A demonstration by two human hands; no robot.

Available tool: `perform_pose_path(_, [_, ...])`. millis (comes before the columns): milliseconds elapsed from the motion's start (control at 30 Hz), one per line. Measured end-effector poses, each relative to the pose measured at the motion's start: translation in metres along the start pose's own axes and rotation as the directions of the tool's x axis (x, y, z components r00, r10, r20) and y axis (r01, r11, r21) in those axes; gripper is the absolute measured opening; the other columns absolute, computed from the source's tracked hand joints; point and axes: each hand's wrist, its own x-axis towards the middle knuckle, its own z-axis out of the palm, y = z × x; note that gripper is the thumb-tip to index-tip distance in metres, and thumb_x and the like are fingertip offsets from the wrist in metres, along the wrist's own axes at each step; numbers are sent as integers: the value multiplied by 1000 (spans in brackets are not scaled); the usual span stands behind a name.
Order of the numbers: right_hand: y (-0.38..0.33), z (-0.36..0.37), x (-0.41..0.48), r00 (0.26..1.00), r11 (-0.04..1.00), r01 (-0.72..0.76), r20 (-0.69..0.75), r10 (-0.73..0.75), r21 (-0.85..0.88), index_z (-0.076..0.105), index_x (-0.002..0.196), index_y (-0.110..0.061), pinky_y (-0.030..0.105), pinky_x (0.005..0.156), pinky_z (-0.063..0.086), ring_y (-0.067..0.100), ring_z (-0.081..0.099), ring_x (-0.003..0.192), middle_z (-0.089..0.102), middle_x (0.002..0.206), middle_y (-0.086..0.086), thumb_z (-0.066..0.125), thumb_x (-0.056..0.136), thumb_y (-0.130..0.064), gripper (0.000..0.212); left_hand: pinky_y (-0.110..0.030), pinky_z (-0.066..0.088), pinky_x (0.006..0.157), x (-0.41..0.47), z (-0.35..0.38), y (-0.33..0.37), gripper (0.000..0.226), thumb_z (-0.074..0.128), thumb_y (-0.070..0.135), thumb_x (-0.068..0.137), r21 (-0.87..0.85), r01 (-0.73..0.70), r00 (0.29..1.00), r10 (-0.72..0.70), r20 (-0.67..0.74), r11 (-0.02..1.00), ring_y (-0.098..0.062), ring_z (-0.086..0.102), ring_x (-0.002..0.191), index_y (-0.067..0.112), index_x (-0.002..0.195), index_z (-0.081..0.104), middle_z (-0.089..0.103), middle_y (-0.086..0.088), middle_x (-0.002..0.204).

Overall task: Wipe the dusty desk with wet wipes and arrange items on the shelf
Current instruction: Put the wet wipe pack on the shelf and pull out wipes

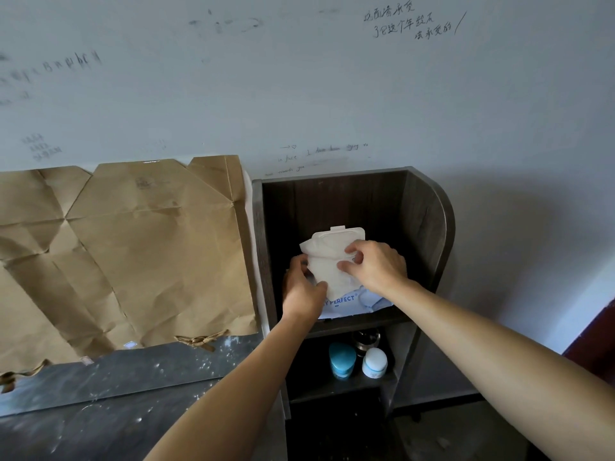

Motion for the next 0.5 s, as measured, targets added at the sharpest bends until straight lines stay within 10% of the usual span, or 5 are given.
perform_pose_path(500, [12, -16, -10, 996, 911, 80, -68, -58, 404, 71, 82, -22, 27, 68, 49, 7, 58, 75, 63, 82, -11, 75, 77, -25, 7, -29, 50, 66, 3, -3, 27, 21, 67, 26, 87, -187, 99, 995, -102, -7, 977, -15, 59, 70, 4, 87, 66, 67, -4, 81])
